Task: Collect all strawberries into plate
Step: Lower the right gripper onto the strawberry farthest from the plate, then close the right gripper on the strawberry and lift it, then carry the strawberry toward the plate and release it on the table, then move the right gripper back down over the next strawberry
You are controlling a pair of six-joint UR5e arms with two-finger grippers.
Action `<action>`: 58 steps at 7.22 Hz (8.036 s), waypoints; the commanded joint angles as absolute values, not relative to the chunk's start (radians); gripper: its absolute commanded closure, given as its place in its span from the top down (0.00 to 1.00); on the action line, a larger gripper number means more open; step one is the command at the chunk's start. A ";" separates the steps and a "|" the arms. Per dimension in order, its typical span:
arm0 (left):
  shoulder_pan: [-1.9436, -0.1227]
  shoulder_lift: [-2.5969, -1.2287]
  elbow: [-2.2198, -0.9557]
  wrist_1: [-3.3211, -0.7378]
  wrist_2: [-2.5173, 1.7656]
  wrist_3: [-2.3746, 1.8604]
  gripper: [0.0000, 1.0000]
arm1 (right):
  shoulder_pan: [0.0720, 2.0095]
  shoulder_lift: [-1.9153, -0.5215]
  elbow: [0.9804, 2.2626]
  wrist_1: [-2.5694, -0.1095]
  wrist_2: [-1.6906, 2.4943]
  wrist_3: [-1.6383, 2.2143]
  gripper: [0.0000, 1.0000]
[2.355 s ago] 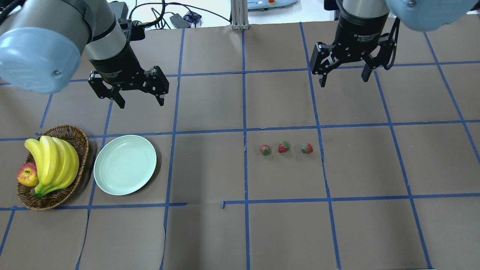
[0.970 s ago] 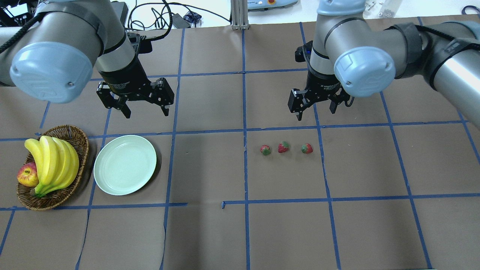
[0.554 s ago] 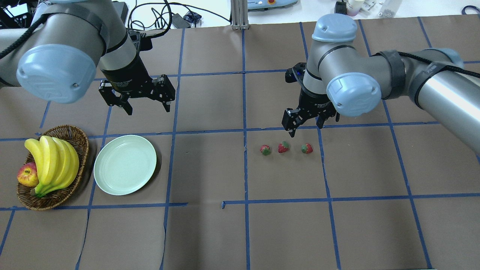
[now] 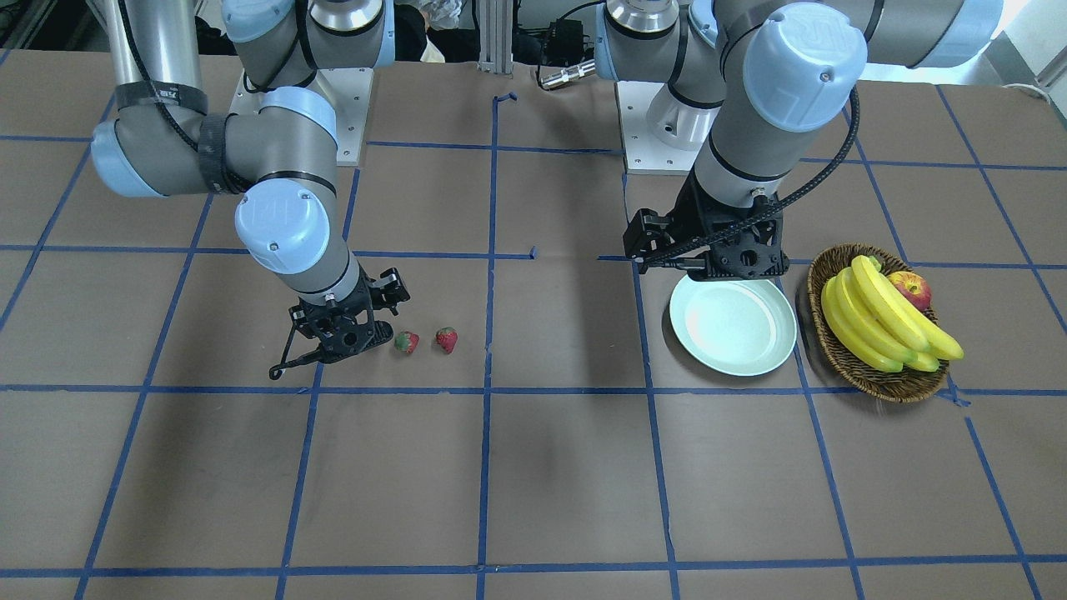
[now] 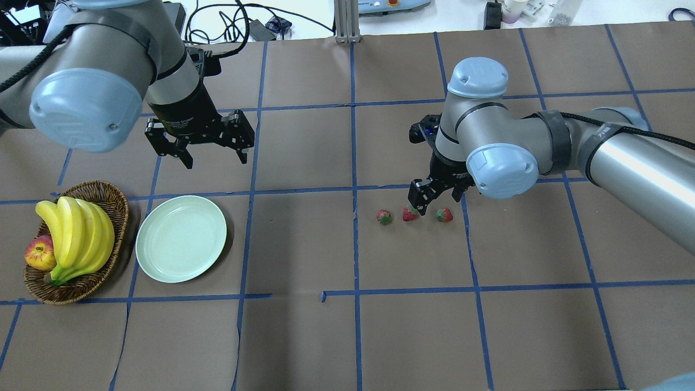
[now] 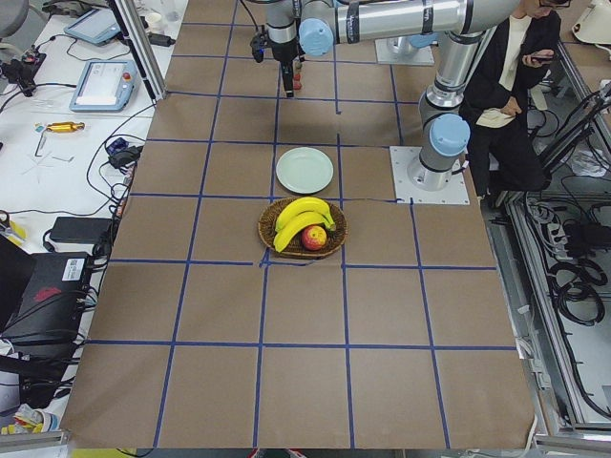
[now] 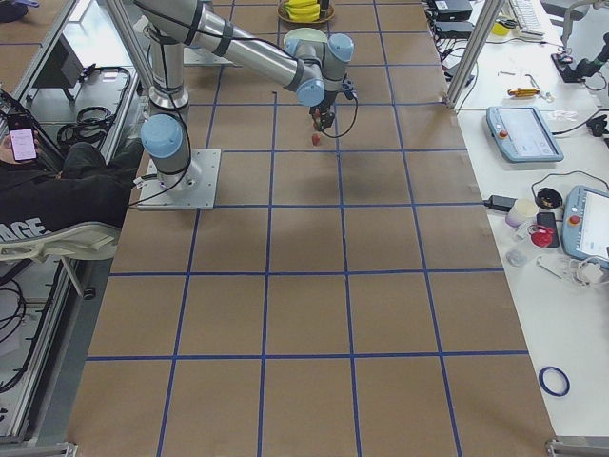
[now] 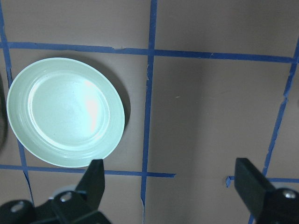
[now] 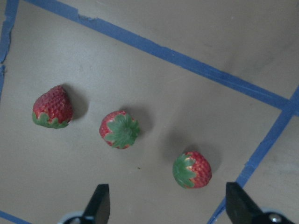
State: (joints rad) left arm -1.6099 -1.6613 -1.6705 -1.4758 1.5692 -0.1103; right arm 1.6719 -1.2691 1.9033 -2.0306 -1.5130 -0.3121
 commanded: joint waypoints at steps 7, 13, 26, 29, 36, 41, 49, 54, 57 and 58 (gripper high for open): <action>-1.612 -1.661 -1.687 -1.474 1.569 -0.110 1.00 | 1.669 -1.181 1.908 -2.098 -1.575 -0.423 0.85; -1.614 -1.663 -1.689 -1.476 1.566 -0.110 1.00 | 1.669 -1.184 1.911 -2.097 -1.588 -0.414 0.00; -1.588 -1.635 -1.686 -1.460 1.565 -0.089 1.00 | 1.974 -1.159 1.654 -2.043 -1.460 0.035 0.00; -1.586 -1.635 -1.686 -1.460 1.568 -0.087 1.00 | 1.993 -1.080 1.654 -2.072 -1.386 0.034 0.00; -1.588 -1.635 -1.689 -1.463 1.571 -0.084 1.00 | 1.993 -1.045 1.664 -2.079 -1.362 0.023 0.72; -1.588 -1.638 -1.690 -1.463 1.571 -0.084 1.00 | 1.974 -1.204 1.663 -2.056 -1.510 0.008 1.00; -1.600 -1.646 -1.690 -1.463 1.568 -0.103 1.00 | 1.752 -1.213 1.778 -1.908 -1.548 0.363 1.00; -1.605 -1.643 -1.724 -1.462 1.568 -0.092 1.00 | 1.752 -1.195 1.868 -2.074 -1.436 0.581 1.00; -1.609 -1.643 -1.726 -1.463 1.568 -0.091 1.00 | 1.749 -1.193 1.890 -2.072 -1.454 0.581 1.00; -1.609 -1.643 -1.727 -1.463 1.568 -0.092 1.00 | 1.749 -1.190 1.891 -2.072 -1.459 0.577 1.00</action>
